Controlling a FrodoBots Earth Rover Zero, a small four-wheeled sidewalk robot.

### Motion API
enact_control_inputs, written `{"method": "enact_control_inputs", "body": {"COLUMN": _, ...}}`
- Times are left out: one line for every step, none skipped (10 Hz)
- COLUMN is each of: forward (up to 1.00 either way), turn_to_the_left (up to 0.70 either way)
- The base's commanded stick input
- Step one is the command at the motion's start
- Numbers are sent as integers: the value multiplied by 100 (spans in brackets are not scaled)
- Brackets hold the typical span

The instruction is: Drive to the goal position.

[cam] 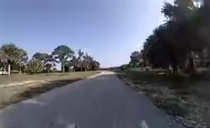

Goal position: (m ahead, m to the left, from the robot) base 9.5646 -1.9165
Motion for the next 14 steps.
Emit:
{"method": "enact_control_inputs", "body": {"forward": 100, "turn_to_the_left": 3}}
{"method": "enact_control_inputs", "body": {"forward": 100, "turn_to_the_left": 3}}
{"method": "enact_control_inputs", "body": {"forward": 100, "turn_to_the_left": 3}}
{"method": "enact_control_inputs", "body": {"forward": 100, "turn_to_the_left": 3}}
{"method": "enact_control_inputs", "body": {"forward": 100, "turn_to_the_left": 3}}
{"method": "enact_control_inputs", "body": {"forward": 100, "turn_to_the_left": 3}}
{"method": "enact_control_inputs", "body": {"forward": 100, "turn_to_the_left": 3}}
{"method": "enact_control_inputs", "body": {"forward": 100, "turn_to_the_left": 3}}
{"method": "enact_control_inputs", "body": {"forward": 100, "turn_to_the_left": 3}}
{"method": "enact_control_inputs", "body": {"forward": 100, "turn_to_the_left": 3}}
{"method": "enact_control_inputs", "body": {"forward": 100, "turn_to_the_left": 2}}
{"method": "enact_control_inputs", "body": {"forward": 100, "turn_to_the_left": 3}}
{"method": "enact_control_inputs", "body": {"forward": 100, "turn_to_the_left": 3}}
{"method": "enact_control_inputs", "body": {"forward": 100, "turn_to_the_left": 3}}
